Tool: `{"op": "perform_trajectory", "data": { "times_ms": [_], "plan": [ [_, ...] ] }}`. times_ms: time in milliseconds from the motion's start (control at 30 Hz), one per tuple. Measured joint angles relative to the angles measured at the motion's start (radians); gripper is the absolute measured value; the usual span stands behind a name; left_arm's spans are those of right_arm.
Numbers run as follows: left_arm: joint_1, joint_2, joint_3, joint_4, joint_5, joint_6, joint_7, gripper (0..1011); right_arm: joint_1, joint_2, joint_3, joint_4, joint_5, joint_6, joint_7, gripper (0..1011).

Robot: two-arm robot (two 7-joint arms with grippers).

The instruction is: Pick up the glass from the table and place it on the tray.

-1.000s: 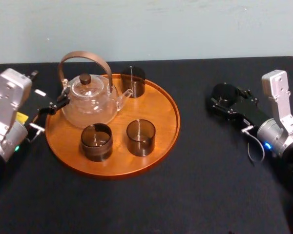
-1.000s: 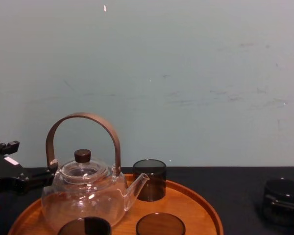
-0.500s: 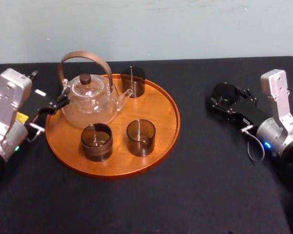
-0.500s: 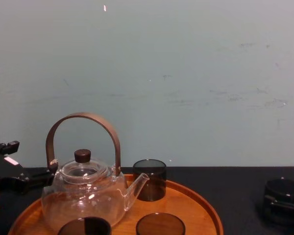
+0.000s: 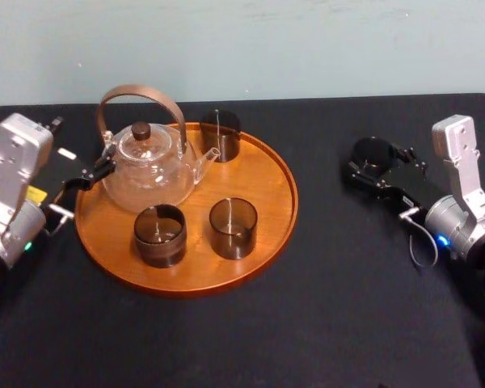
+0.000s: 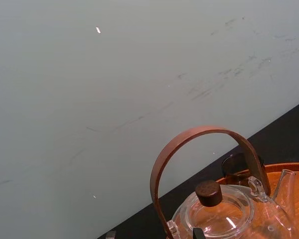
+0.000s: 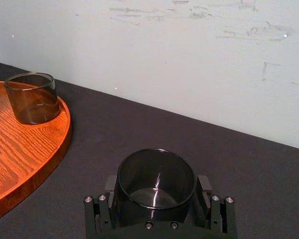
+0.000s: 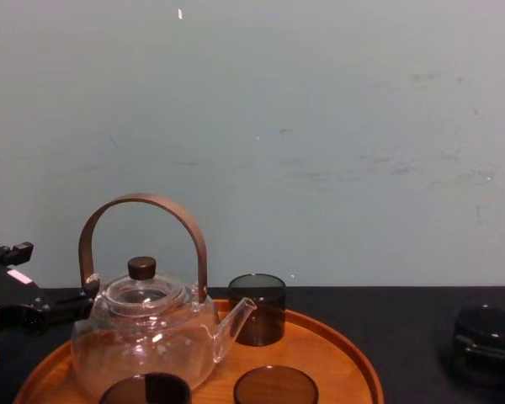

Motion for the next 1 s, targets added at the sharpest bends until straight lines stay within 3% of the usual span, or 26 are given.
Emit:
{"op": "perform_trajectory", "data": {
  "times_ms": [433,667,1000],
  "plan": [
    [0.0,0.0,0.0,0.0,0.0,0.0,0.0,1001,-0.001,0.0,0.0,-0.001,0.0,0.001,0.0,1002],
    [0.0,0.0,0.0,0.0,0.0,0.0,0.0,1001,-0.001,0.0,0.0,-0.002,0.0,0.001,0.0,904],
    [0.0,0.0,0.0,0.0,0.0,0.0,0.0,1001,-0.001,0.0,0.0,-0.002,0.0,0.001,0.0,904]
  ]
}}
